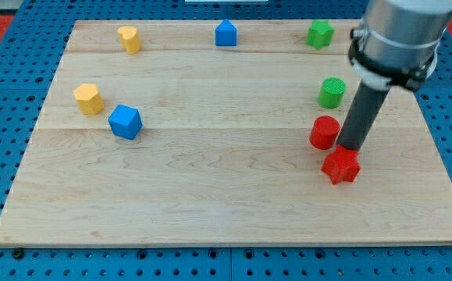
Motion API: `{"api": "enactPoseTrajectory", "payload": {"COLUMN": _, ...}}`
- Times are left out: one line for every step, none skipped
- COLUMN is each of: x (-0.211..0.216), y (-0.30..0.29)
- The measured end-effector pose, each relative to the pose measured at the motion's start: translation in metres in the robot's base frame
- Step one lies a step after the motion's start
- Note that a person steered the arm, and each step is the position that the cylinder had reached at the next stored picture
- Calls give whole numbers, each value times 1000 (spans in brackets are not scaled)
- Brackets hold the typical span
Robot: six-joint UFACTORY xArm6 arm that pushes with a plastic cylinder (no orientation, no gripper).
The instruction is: Push the red circle towards the center
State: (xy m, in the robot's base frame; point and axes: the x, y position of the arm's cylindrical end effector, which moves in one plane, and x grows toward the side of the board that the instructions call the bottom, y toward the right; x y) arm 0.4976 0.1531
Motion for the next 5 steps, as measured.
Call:
{"api": "enactPoseTrajectory", "payload": {"x": 23, "y": -31}}
{"api": "enactPoseTrajectory", "payload": {"x": 23, "y": 37}}
{"api": "enactPoseTrajectory", "payload": {"x": 35, "y": 81}}
{"api": "enactPoseTrajectory", "payload": {"x": 38, "y": 88}}
{"api": "enactPoseTrajectory", "payload": {"x": 38, "y": 94}}
